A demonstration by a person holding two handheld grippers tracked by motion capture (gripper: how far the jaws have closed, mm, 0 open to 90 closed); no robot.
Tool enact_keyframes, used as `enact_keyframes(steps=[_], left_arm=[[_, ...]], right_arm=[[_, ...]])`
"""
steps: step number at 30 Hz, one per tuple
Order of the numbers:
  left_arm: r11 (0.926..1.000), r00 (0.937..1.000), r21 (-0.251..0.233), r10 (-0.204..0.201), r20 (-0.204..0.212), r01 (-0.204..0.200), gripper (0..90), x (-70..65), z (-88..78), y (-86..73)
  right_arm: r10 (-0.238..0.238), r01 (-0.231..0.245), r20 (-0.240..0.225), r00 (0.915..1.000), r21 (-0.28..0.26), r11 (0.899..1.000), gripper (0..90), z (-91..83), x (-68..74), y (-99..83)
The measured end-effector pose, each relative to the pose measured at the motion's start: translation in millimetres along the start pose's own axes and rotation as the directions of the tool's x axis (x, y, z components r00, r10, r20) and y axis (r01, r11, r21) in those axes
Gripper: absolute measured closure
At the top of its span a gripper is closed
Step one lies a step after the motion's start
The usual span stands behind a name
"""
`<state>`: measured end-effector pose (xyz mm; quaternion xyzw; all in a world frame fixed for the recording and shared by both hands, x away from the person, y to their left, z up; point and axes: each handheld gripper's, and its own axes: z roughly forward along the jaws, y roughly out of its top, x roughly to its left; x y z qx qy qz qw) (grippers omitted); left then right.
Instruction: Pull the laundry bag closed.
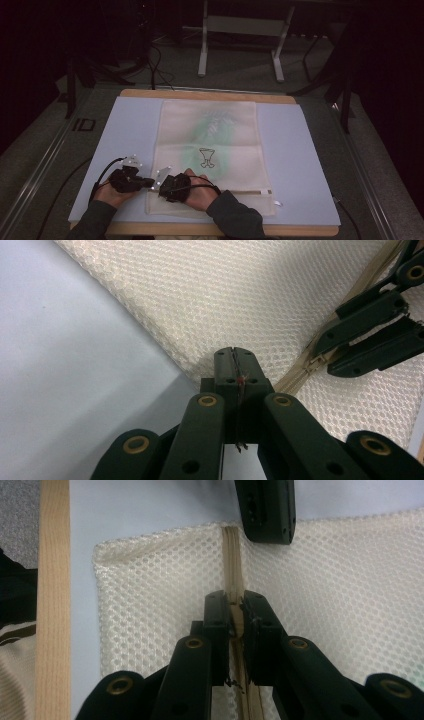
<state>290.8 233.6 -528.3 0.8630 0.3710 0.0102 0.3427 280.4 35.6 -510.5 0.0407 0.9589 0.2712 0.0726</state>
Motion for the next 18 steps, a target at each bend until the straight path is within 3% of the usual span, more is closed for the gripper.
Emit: enact_keyframes(steps=[18], left_arm=[[1.0000,1.0000,0.002,0.003,0.001,-0.003,90.0,0.1,0.0,0.1]], right_arm=[[0.004,-0.004,0.016,0.9999,0.012,1.000,81.9,-6.8,3.5,-3.4]])
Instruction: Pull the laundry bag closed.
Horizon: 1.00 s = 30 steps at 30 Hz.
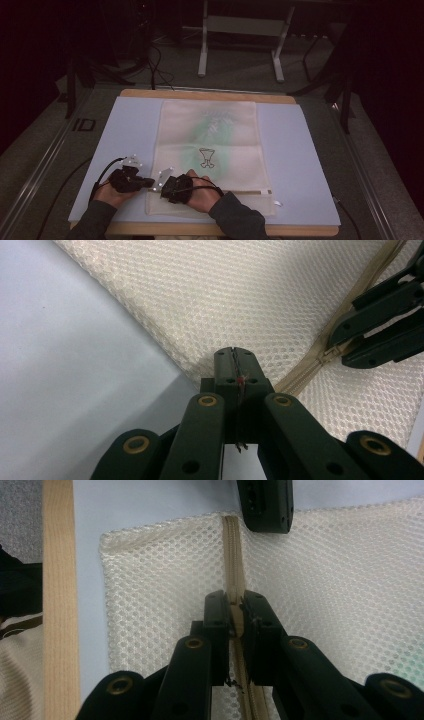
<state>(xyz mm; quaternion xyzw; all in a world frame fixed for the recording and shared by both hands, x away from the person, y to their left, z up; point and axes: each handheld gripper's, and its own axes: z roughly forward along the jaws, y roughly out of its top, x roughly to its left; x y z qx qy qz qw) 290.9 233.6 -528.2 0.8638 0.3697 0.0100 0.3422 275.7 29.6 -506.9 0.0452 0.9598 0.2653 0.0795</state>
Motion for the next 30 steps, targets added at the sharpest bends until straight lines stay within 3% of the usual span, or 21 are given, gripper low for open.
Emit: enact_keyframes(steps=[30], left_arm=[[1.0000,1.0000,-0.001,-0.001,0.002,0.001,90.0,0.2,0.1,0.0]], right_arm=[[0.004,-0.005,0.008,1.0000,0.020,1.000,82.0,-13.3,0.1,-12.9]])
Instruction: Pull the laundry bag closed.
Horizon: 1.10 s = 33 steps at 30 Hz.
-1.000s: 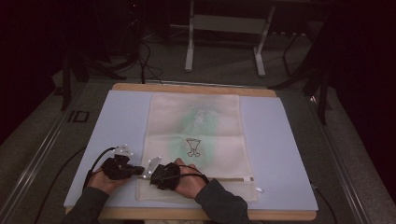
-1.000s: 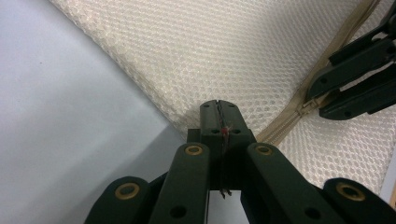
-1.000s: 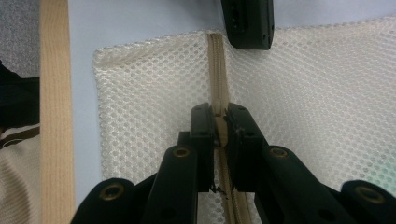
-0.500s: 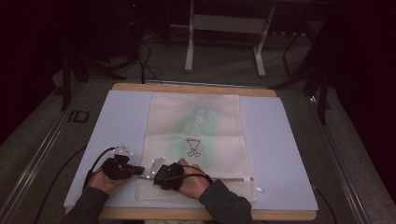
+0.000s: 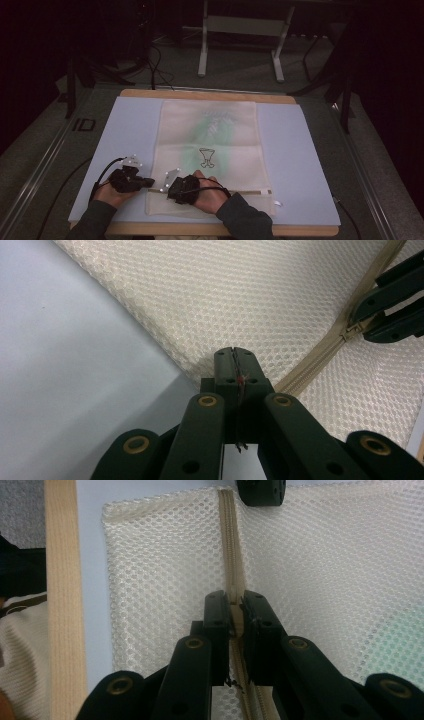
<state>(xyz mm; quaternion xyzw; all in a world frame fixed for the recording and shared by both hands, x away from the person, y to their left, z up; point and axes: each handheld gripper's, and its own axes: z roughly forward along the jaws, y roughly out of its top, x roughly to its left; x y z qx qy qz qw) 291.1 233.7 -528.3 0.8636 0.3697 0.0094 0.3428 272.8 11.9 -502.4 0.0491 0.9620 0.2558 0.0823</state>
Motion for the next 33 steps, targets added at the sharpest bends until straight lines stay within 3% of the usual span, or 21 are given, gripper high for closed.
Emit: enact_keyframes(steps=[33], left_arm=[[1.0000,1.0000,0.001,-0.001,0.001,0.001,90.0,0.4,0.0,0.2]], right_arm=[[0.013,-0.013,0.009,0.9999,0.027,1.000,82.0,-15.0,-3.0,-19.2]])
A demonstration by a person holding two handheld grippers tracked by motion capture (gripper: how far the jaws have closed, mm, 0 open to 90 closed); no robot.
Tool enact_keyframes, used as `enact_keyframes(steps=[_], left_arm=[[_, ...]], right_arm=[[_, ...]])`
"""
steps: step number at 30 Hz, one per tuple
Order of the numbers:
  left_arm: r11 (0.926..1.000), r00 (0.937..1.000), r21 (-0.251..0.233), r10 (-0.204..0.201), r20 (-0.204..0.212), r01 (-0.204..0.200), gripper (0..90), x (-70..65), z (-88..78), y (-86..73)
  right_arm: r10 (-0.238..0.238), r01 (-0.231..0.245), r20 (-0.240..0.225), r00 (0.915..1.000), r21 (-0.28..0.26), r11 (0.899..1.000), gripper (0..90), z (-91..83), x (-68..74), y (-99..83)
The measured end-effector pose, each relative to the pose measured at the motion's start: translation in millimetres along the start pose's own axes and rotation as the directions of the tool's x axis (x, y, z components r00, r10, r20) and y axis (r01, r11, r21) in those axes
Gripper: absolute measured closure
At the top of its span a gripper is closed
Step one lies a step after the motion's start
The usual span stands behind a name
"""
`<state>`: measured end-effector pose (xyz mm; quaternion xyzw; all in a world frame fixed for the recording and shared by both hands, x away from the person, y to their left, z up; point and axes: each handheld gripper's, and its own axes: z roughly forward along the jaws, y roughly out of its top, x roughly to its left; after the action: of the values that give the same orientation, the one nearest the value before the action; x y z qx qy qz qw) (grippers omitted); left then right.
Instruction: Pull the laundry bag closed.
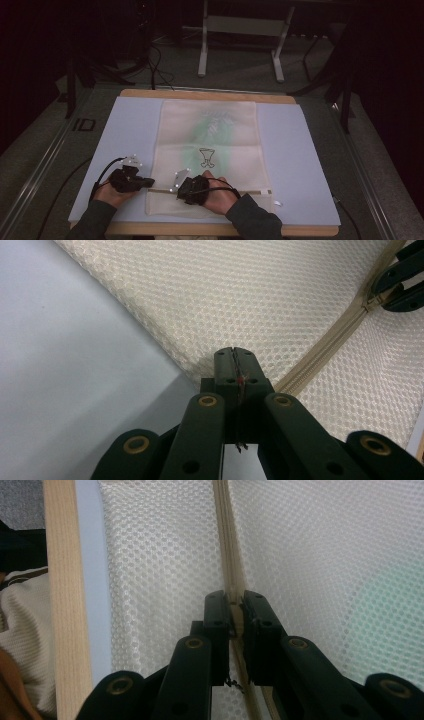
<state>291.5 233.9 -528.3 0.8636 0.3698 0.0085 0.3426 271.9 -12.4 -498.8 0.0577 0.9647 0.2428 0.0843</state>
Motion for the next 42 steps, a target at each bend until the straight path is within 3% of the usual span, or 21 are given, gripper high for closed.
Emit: enact_keyframes(steps=[42], left_arm=[[1.0000,1.0000,-0.003,-0.004,0.004,0.004,90.0,0.4,0.1,-0.3]], right_arm=[[0.018,-0.019,0.028,0.9995,0.023,1.000,82.0,-20.6,-2.9,-27.9]])
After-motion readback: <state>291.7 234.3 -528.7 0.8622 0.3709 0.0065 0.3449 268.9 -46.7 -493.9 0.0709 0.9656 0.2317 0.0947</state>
